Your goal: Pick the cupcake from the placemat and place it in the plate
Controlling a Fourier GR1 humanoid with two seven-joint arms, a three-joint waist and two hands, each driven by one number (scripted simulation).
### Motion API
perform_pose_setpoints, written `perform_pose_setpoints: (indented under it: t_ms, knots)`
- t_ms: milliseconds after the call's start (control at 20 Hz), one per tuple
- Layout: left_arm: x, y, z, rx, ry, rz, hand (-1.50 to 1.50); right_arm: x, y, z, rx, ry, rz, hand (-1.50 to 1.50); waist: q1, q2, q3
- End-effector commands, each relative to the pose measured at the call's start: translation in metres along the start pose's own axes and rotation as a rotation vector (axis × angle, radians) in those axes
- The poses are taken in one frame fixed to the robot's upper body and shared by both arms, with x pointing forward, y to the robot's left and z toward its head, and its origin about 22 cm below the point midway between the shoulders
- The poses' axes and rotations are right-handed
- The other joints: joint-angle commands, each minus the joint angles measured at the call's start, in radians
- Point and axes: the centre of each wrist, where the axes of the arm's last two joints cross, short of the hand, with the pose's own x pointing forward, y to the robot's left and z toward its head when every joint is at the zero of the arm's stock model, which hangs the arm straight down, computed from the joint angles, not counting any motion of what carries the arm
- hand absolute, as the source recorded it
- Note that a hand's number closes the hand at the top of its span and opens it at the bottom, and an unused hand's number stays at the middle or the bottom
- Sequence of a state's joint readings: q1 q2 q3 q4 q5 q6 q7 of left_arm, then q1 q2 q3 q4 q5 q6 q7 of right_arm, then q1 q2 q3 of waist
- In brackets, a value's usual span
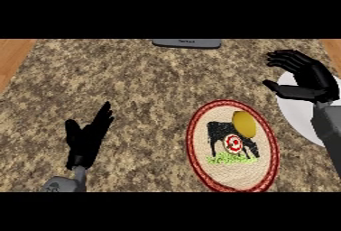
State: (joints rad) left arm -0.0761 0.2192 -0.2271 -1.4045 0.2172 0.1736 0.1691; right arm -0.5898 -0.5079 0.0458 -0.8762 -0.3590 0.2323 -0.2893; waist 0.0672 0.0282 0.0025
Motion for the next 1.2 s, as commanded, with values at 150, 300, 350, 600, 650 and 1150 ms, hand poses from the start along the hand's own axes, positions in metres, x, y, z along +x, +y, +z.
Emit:
perform_pose_setpoints:
  t_ms: [150, 300, 350, 600, 650, 1150]
  knots:
    - [-0.011, 0.001, 0.009, -0.01, 0.047, 0.028, 0.0, -0.014, -0.035, -0.01, 0.084, -0.028, -0.077, -1.5, -0.022, -0.013, 0.0]
    - [-0.027, 0.003, 0.022, -0.005, 0.076, 0.062, 0.0, -0.018, -0.03, -0.009, 0.208, 0.037, 0.046, -1.5, -0.023, -0.016, -0.001]
    - [-0.022, 0.002, 0.011, 0.007, 0.072, 0.021, 0.0, -0.005, -0.041, -0.009, 0.293, 0.059, 0.111, -1.5, -0.029, -0.015, -0.001]
    - [-0.027, -0.008, 0.016, -0.019, 0.064, 0.037, 0.0, 0.023, -0.041, -0.025, 0.56, 0.157, 0.319, -1.5, -0.024, -0.017, -0.002]
    - [-0.025, 0.004, 0.015, 0.002, 0.072, 0.032, 0.0, 0.046, -0.034, -0.039, 0.613, 0.165, 0.359, -1.5, -0.04, -0.025, -0.003]
    - [-0.017, 0.003, 0.011, 0.035, 0.075, 0.024, 0.0, 0.015, 0.038, -0.037, 0.754, 0.216, 0.494, -1.5, -0.068, -0.031, -0.003]
